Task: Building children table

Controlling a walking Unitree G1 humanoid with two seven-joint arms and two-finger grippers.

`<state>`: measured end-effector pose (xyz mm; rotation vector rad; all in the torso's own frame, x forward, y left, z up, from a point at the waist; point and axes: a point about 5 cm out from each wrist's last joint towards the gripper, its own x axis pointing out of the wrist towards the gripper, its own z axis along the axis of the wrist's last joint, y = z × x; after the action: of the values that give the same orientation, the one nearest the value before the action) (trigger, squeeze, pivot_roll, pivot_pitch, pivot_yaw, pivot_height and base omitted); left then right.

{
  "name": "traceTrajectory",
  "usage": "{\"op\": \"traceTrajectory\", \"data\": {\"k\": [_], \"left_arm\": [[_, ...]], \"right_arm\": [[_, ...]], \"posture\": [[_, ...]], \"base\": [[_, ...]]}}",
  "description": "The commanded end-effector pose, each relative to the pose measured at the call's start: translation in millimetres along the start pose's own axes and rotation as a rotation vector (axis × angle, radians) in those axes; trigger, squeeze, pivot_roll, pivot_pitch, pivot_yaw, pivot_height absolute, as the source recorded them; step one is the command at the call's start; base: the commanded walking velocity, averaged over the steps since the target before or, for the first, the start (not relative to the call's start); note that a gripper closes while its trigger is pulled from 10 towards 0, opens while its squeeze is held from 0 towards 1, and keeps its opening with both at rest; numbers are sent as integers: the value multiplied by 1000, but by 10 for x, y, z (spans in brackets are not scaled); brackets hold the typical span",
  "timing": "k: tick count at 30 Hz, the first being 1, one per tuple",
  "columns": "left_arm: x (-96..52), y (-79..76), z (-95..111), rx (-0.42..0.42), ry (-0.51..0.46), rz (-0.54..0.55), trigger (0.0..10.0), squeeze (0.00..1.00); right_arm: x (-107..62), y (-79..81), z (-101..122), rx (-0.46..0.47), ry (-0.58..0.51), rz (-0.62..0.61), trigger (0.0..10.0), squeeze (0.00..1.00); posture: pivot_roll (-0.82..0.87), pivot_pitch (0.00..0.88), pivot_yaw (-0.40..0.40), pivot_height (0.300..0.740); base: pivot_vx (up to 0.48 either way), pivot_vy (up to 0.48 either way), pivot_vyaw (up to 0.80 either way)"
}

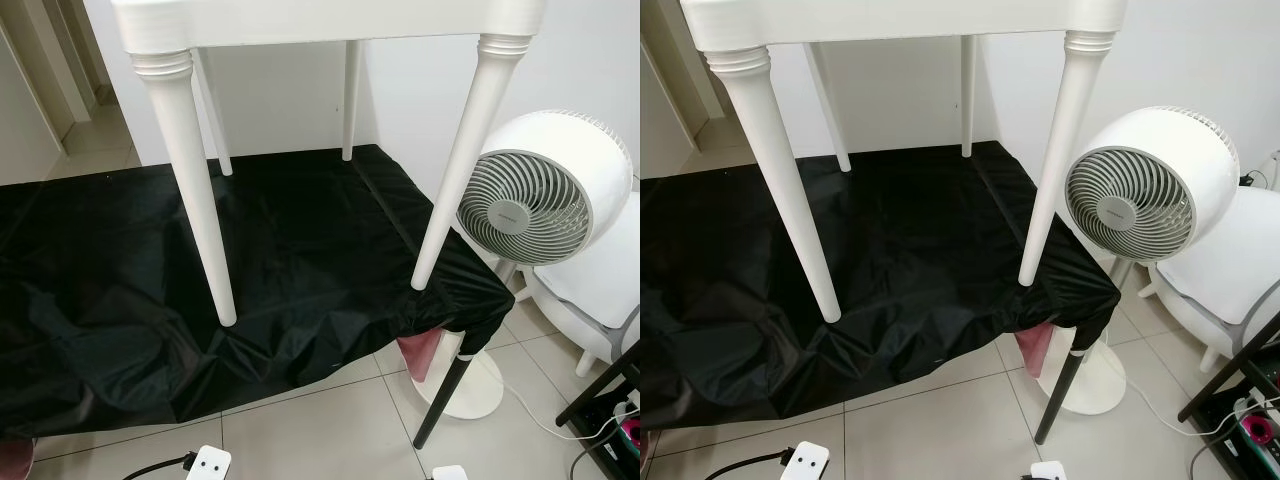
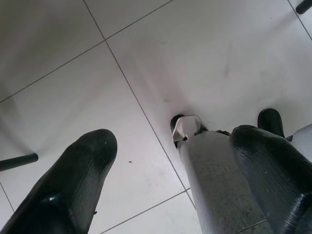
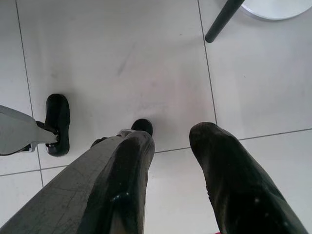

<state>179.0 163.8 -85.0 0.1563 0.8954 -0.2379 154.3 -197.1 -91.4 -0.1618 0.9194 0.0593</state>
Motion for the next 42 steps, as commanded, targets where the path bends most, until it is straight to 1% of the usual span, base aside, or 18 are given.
{"op": "traceTrajectory", "data": {"k": [1,9,23,33,42], "left_arm": [[-8,45,-40,-11,22,78,10000,0],[-17,86,-51,-6,27,84,10000,0],[-27,97,-80,-20,35,91,10000,0],[-20,114,-47,-27,27,98,10000,0],[-18,125,-36,-24,25,103,10000,0]], "right_arm": [[-1,43,-31,9,20,7,10000,0],[-18,42,-94,30,40,-3,10000,0],[-38,13,-145,39,49,-13,10000,0],[-47,-9,-164,39,52,-15,10000,0],[-50,23,-184,35,63,-11,10000,0]], "posture": [[14,18,59,740],[11,29,59,740],[12,29,53,740],[12,25,49,740],[12,20,47,740]], "base": [[0,0,0],[0,-273,0],[0,-318,0],[0,-319,0],[0,-317,0]]}}
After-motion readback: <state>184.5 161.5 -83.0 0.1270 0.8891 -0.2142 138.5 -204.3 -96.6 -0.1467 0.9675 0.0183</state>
